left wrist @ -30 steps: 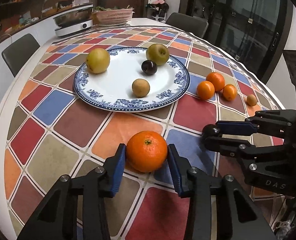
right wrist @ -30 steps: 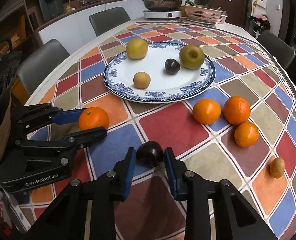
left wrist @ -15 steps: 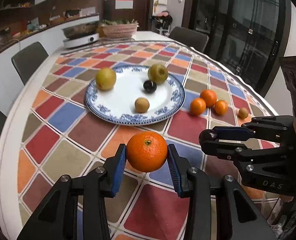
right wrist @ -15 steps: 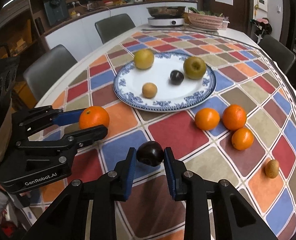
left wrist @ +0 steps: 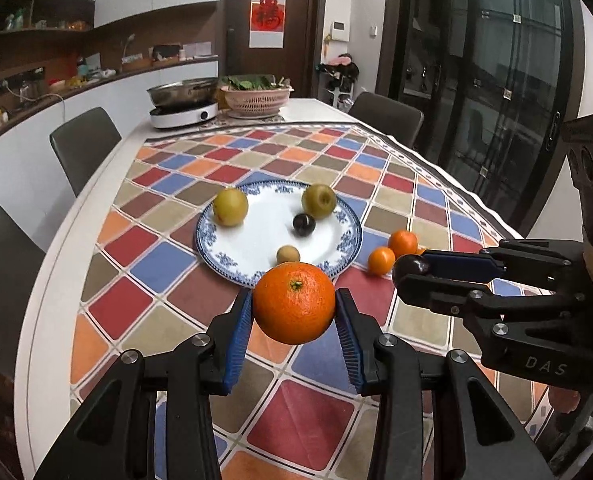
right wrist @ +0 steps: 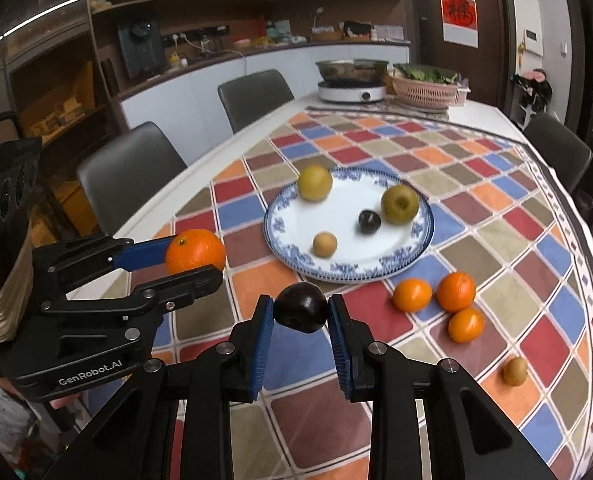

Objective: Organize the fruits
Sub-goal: 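Carry the mandarin and plum over the plate and open both grippers, then withdraw both grippers from the plate toward the loose oranges, then grasp an orange with the left gripper while the right gripper grasps the small brown fruit, then carry the orange and brown fruit onto the plate and open both grippers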

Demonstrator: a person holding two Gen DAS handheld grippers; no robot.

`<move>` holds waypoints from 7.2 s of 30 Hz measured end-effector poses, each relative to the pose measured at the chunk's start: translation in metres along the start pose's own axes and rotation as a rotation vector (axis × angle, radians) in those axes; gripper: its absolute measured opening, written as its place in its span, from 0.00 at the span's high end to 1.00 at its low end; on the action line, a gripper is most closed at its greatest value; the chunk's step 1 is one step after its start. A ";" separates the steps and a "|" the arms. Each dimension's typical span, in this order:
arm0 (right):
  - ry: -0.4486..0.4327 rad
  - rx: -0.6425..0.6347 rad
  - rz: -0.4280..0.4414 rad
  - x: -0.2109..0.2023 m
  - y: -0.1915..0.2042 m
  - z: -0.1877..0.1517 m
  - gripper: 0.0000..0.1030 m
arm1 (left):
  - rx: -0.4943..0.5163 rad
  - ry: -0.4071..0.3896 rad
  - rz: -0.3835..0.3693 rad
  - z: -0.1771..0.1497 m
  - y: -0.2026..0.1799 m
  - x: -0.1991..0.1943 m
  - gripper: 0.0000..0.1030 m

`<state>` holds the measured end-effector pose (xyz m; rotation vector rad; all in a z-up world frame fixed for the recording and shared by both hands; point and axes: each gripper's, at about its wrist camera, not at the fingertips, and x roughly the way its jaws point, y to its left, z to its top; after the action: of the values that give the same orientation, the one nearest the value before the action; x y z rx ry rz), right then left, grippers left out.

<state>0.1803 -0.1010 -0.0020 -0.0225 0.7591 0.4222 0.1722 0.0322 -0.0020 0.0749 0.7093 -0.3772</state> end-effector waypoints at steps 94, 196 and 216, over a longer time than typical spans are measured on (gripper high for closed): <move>-0.114 0.027 -0.047 0.003 -0.054 0.073 0.47 | -0.059 -0.105 0.072 0.068 -0.007 0.005 0.37; 0.013 0.331 -0.304 0.003 -0.165 -0.065 0.74 | 0.264 0.100 -0.059 0.025 -0.108 0.134 0.65; -0.115 0.162 -0.184 -0.043 -0.094 -0.017 0.73 | 0.132 -0.036 -0.022 0.041 -0.078 0.036 0.65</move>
<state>0.1771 -0.2053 0.0020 0.0827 0.6693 0.1850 0.1944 -0.0594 0.0099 0.1852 0.6493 -0.4452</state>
